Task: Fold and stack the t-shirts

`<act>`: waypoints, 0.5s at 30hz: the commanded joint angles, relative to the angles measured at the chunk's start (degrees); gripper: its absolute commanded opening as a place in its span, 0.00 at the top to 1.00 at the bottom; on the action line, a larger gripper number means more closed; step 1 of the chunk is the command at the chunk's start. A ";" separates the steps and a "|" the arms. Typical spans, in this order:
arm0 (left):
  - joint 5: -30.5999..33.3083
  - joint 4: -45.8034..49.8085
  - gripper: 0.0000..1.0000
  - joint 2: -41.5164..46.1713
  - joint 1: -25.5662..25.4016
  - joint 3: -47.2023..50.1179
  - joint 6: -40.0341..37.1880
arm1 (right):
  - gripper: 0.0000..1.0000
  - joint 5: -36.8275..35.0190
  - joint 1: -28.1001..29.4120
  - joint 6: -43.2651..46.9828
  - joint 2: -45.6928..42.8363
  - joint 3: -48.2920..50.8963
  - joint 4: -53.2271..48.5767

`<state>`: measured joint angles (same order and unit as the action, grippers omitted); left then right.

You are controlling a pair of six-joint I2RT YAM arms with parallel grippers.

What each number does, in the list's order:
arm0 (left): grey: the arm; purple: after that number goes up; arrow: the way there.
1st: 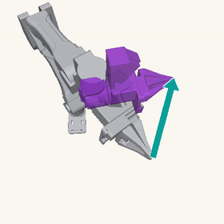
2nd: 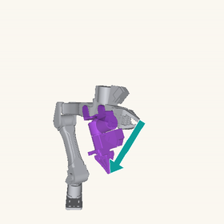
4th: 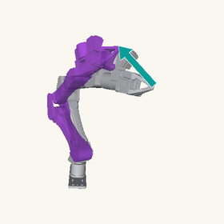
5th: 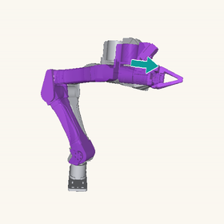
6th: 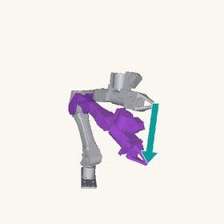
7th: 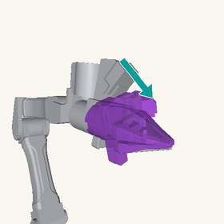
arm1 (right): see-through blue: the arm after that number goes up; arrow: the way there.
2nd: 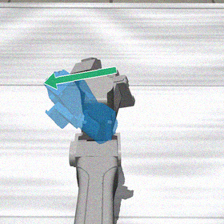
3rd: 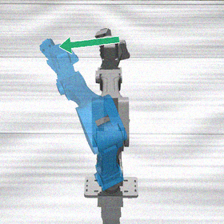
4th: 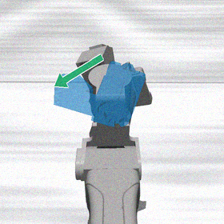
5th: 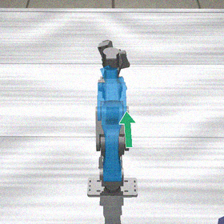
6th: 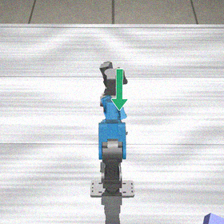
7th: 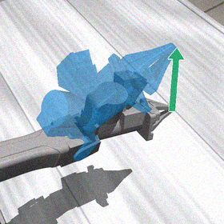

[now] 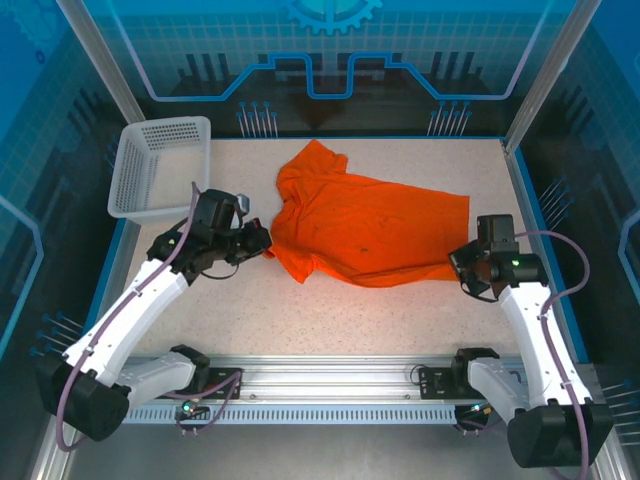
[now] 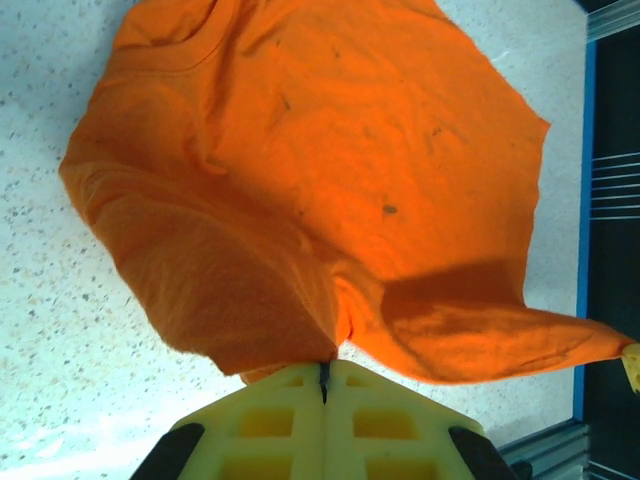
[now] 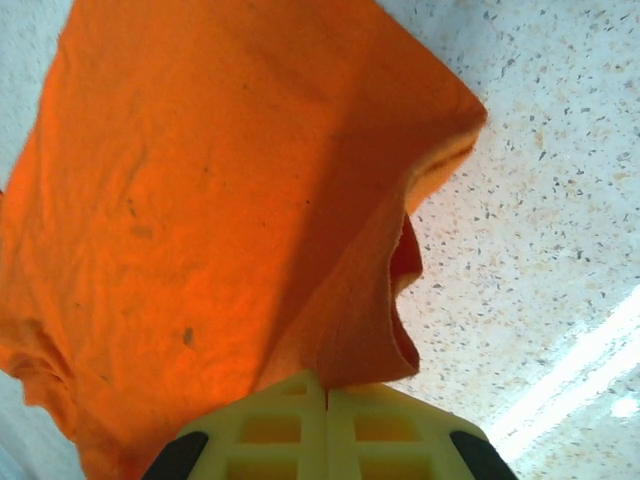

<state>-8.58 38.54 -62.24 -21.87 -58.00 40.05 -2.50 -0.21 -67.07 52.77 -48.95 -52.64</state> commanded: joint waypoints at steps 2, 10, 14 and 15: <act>-0.96 6.80 1.00 -0.51 0.30 7.80 0.90 | 1.00 3.20 2.45 5.08 -0.69 6.46 -1.80; -4.80 0.24 1.00 -15.98 5.18 1.18 2.21 | 1.00 4.28 2.23 7.87 14.38 1.63 8.87; -8.13 2.05 1.00 -34.13 9.49 -25.73 0.72 | 1.00 9.10 -0.47 13.23 33.67 -22.31 9.27; -9.24 3.46 1.00 -38.37 10.33 -33.77 0.22 | 1.00 10.22 -1.09 13.85 37.29 -28.25 8.80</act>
<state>-13.67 43.72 -94.19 -13.96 -76.29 41.67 3.90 0.36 -57.58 83.77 -64.29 -48.97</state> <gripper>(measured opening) 0.051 0.047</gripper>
